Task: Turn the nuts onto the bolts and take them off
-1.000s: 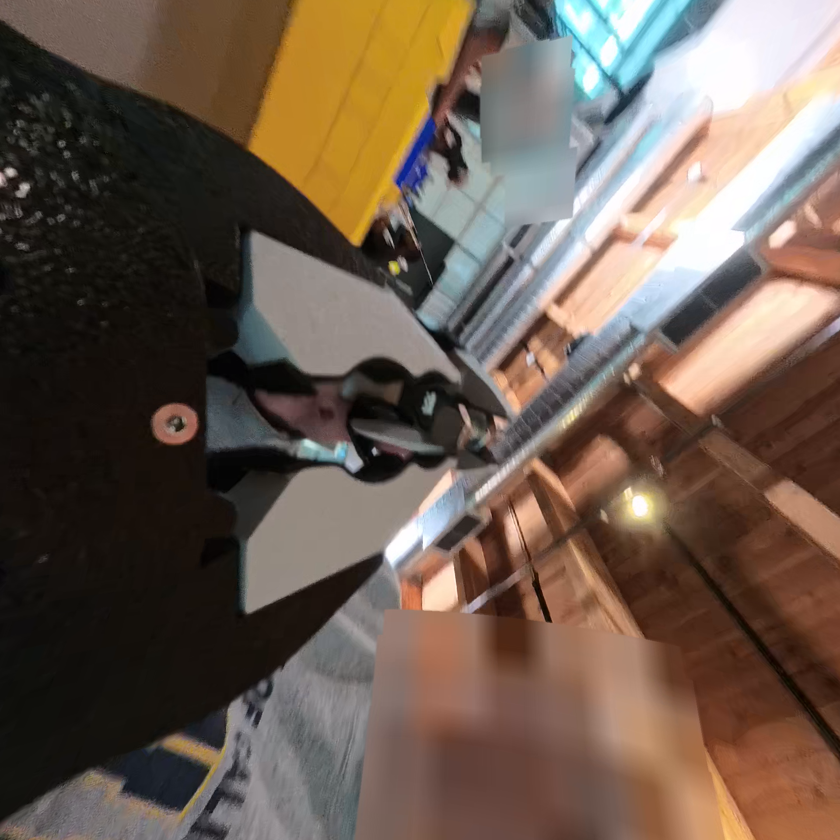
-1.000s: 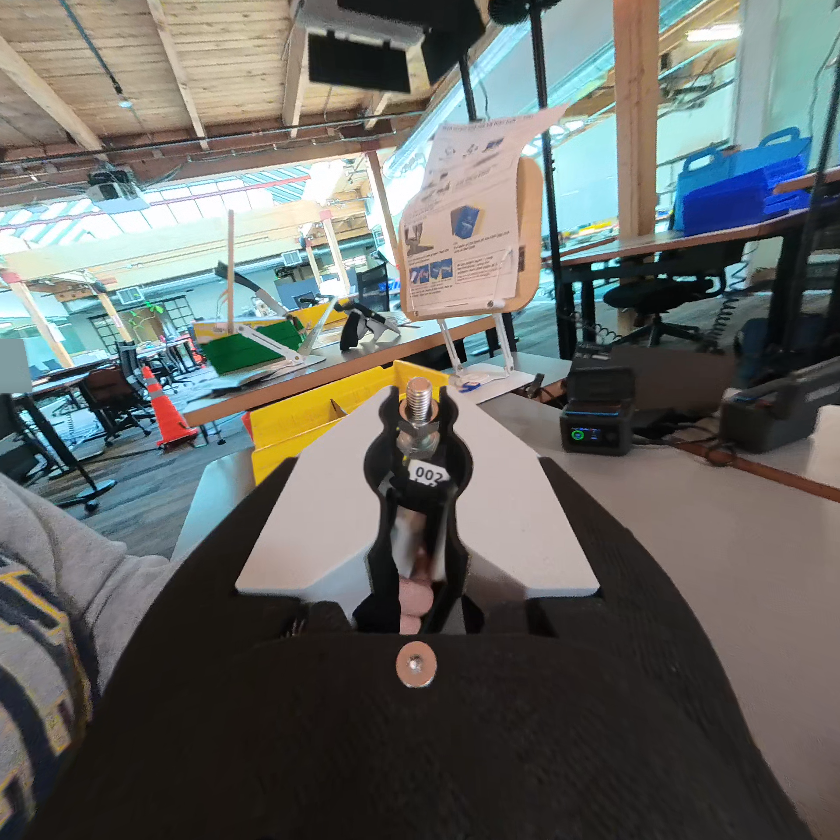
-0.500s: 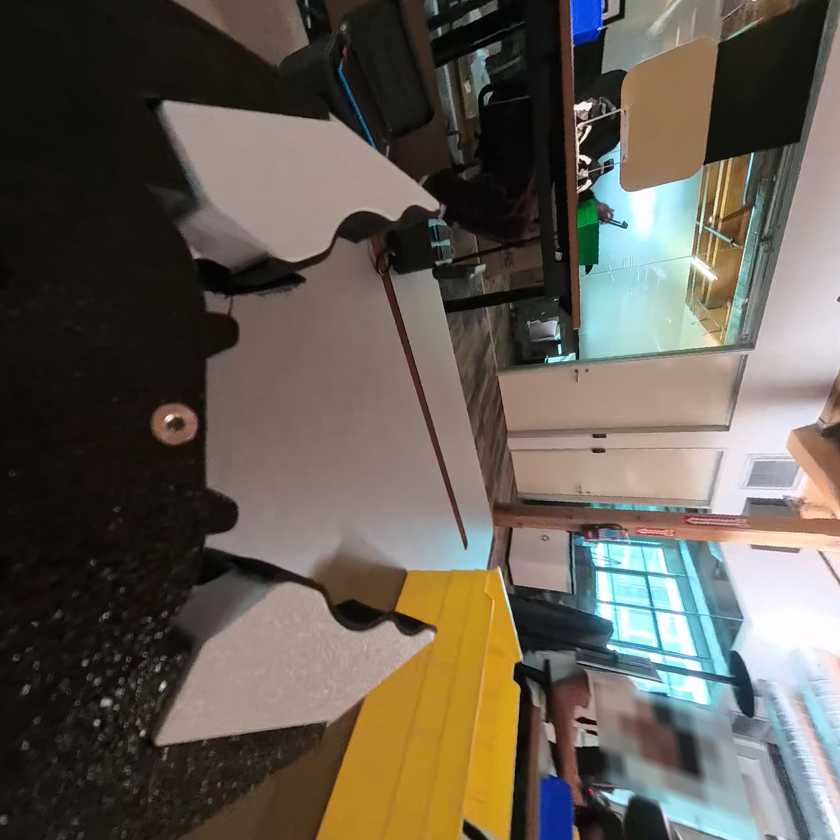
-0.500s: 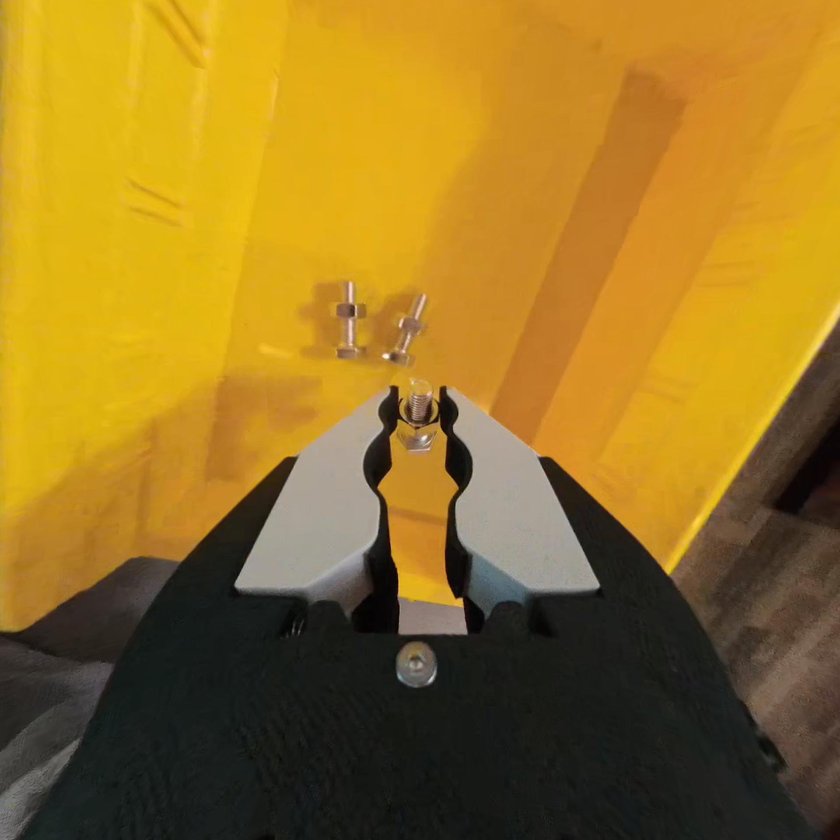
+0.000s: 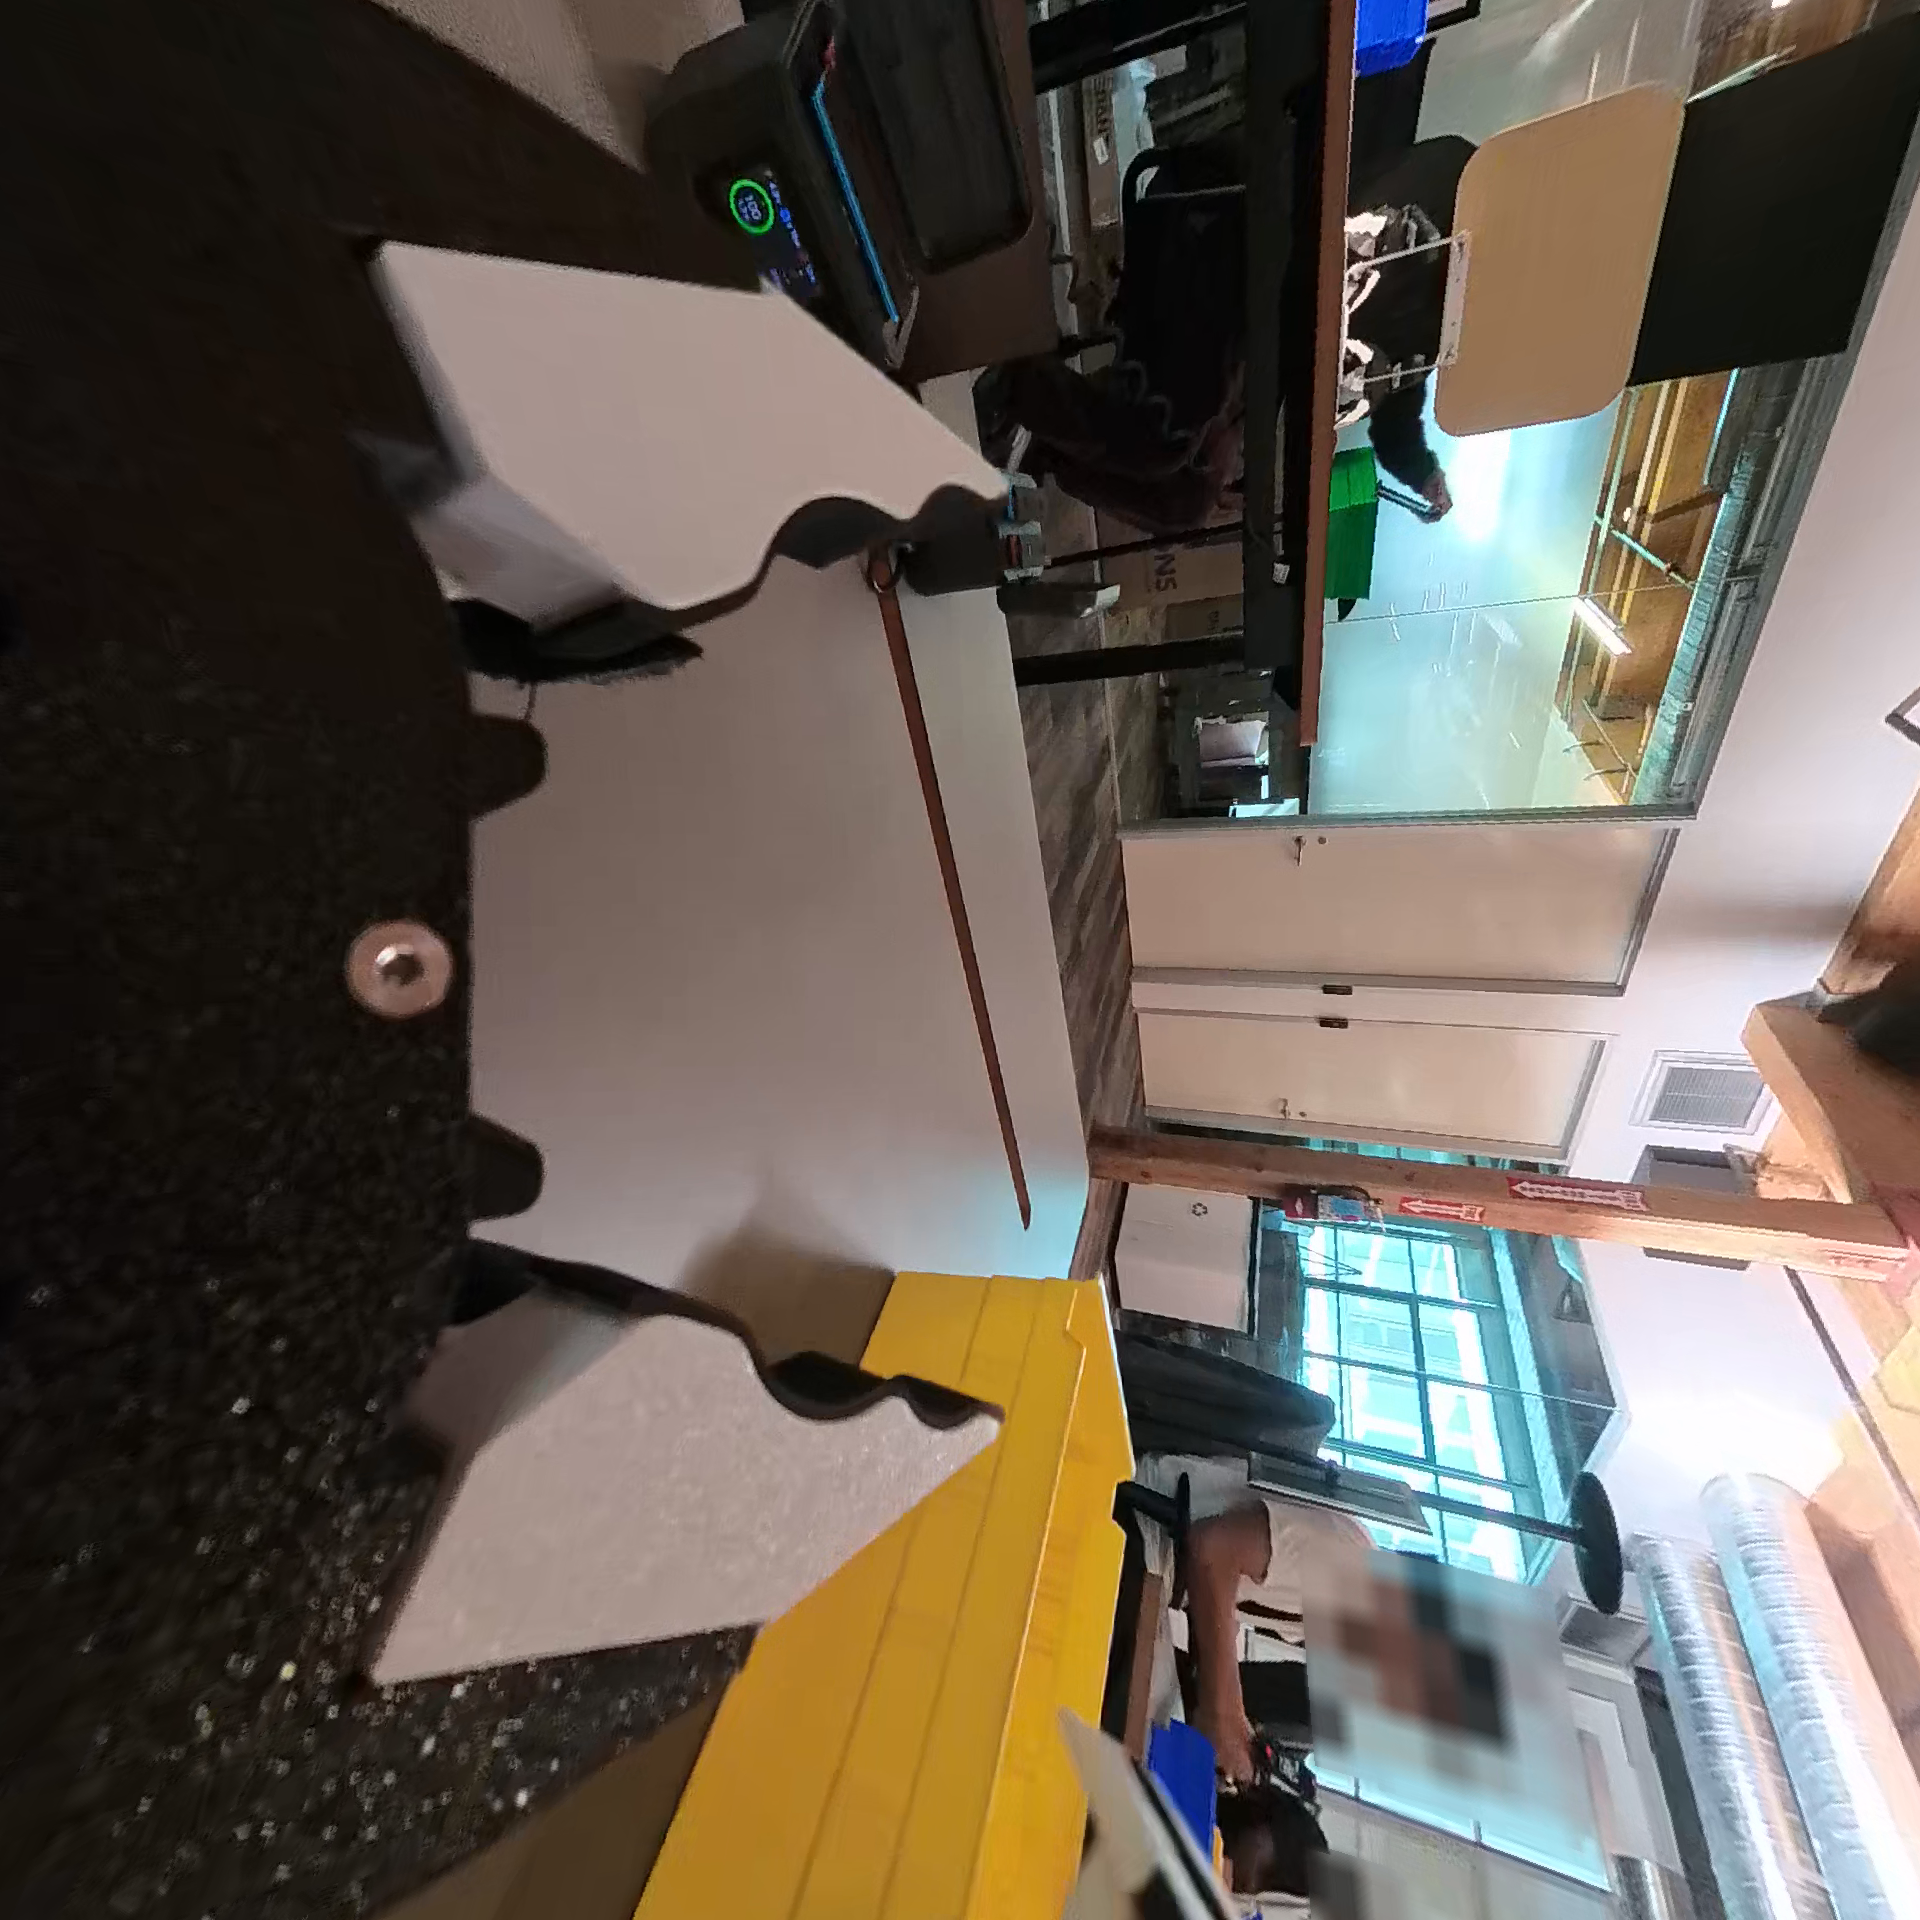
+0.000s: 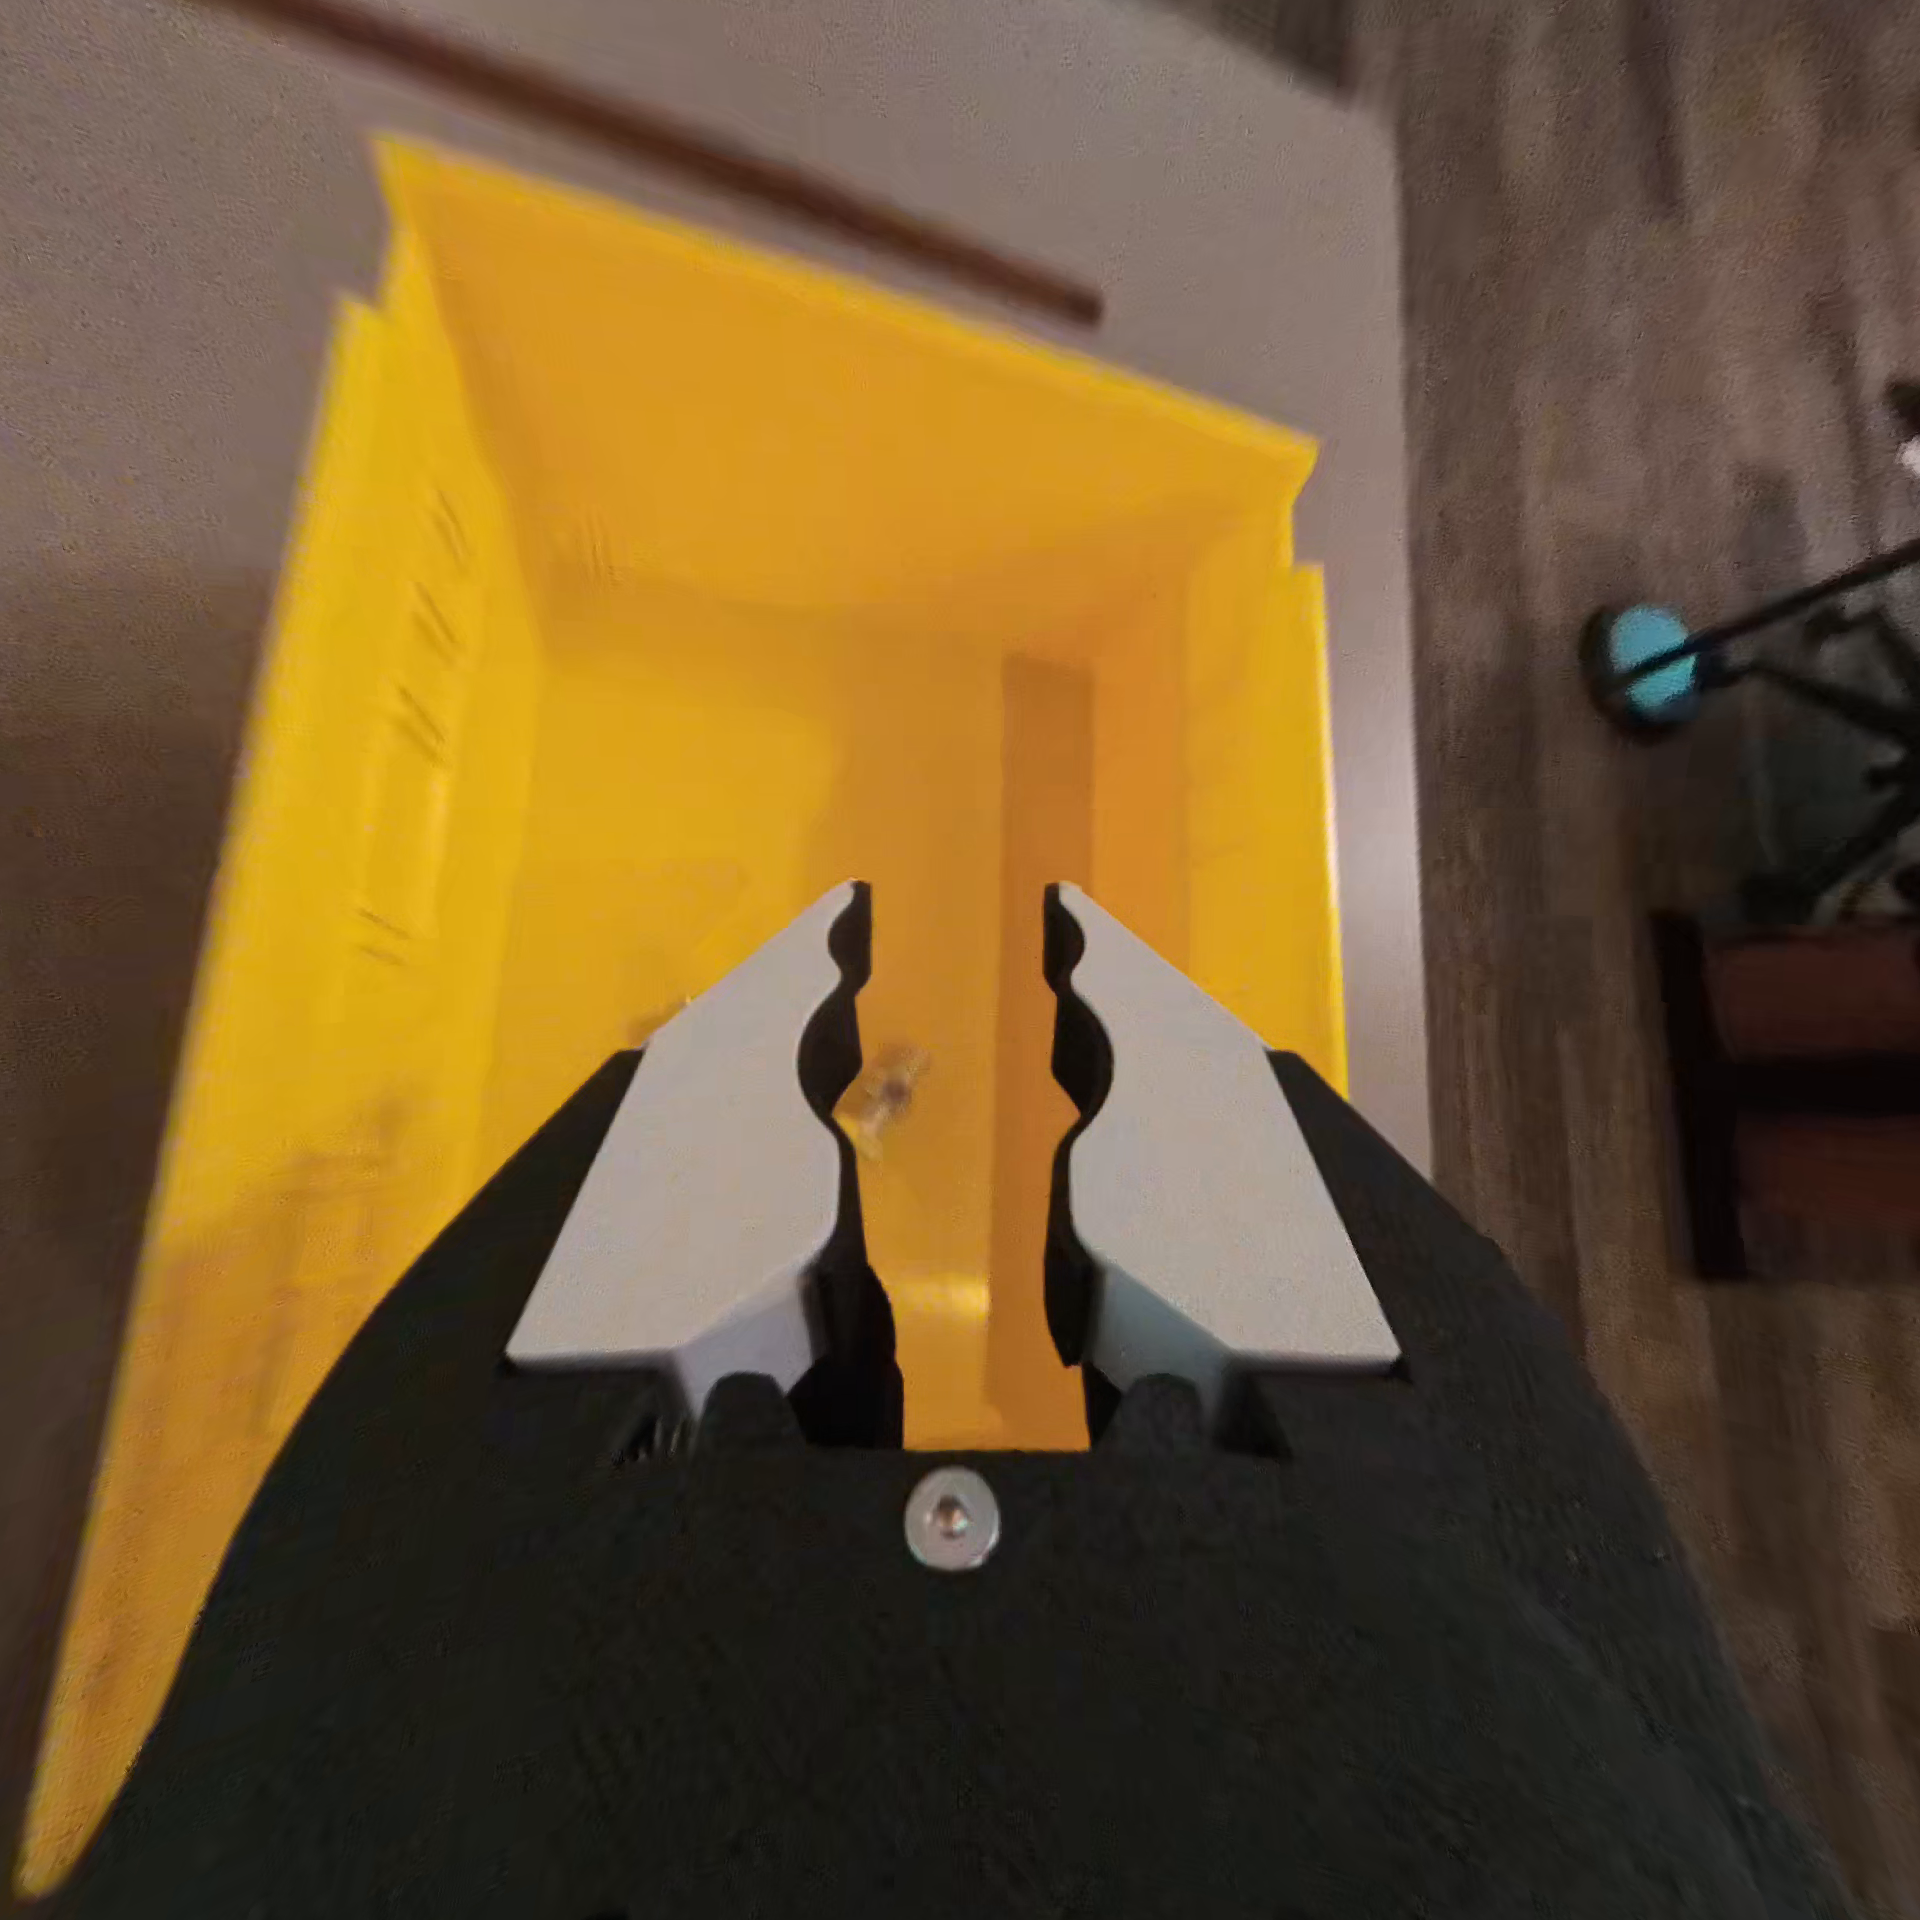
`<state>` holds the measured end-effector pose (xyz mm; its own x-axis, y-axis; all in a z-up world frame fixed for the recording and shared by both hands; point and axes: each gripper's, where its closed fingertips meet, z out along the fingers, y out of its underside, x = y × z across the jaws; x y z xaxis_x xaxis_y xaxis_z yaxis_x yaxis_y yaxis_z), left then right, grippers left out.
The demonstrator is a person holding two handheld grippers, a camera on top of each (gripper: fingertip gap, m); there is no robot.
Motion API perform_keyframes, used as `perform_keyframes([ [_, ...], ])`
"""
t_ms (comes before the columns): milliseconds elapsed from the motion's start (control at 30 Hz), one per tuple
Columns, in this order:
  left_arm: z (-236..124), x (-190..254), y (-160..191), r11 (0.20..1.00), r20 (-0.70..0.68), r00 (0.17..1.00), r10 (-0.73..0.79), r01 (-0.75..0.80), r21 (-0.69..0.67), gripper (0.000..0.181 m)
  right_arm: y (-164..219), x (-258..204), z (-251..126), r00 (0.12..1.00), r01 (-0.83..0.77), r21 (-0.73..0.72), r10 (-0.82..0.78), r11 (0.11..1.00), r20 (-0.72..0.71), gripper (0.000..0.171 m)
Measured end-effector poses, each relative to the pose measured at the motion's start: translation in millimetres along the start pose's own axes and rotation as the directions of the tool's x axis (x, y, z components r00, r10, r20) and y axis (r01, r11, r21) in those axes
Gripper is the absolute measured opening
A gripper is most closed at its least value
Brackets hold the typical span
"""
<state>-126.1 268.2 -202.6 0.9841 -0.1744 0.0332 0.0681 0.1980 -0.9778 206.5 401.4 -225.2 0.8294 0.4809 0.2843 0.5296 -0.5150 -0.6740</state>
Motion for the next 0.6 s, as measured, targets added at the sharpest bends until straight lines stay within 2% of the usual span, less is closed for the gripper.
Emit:
perform_keyframes([
  [67, -0.8, 0.0, -1.8, 1.0, 0.011, 1.0, 0.015, -0.016, 0.008, 0.146, -49.5, -22.3, -33.0, 0.999, -0.03, 0.291, 0.02, 0.956, 0.037, 0.032],
  [100, -1.6, -1.0, -3.3, 1.0, 0.021, 1.0, 0.023, -0.024, 0.016, 0.14, -72.9, -45.0, -52.5, 0.996, -0.034, 0.438, -0.008, 0.898, 0.093, 0.031],
  [200, -5.8, -11.0, -9.4, 0.998, 0.081, 0.996, 0.036, -0.04, 0.047, 0.118, -119.6, -130.0, -107.7, 0.958, -0.092, 0.758, -0.151, 0.646, 0.245, 0.028],
  [267, -9.7, -21.9, -13.3, 0.997, 0.131, 0.991, 0.028, -0.037, 0.07, 0.106, -128.8, -179.5, -117.3, 0.936, -0.144, 0.829, -0.198, 0.54, 0.291, 0.025],
  [333, -13.0, -33.5, -17.8, 0.994, 0.174, 0.985, -0.014, -0.005, 0.107, 0.094, -130.6, -222.3, -111.2, 0.924, -0.158, 0.875, -0.243, 0.458, 0.295, 0.024],
  [367, -14.2, -39.5, -18.1, 0.993, 0.196, 0.98, -0.039, 0.016, 0.117, 0.086, -130.6, -237.7, -107.0, 0.927, -0.152, 0.904, -0.259, 0.4, 0.271, 0.023],
  [433, -16.1, -46.8, -16.8, 0.992, 0.217, 0.974, -0.064, 0.039, 0.116, 0.084, -130.3, -253.0, -97.5, 0.949, -0.146, 0.951, -0.232, 0.271, 0.212, 0.019],
  [467, -17.0, -48.9, -17.4, 0.992, 0.222, 0.973, -0.069, 0.043, 0.122, 0.083, -129.1, -257.6, -89.8, 0.957, -0.15, 0.959, -0.21, 0.24, 0.202, 0.017],
  [600, -19.7, -51.6, -19.8, 0.992, 0.237, 0.97, -0.046, 0.016, 0.128, 0.082, -118.0, -279.1, -52.6, 0.952, -0.097, 0.946, -0.247, 0.31, 0.179, 0.015],
])
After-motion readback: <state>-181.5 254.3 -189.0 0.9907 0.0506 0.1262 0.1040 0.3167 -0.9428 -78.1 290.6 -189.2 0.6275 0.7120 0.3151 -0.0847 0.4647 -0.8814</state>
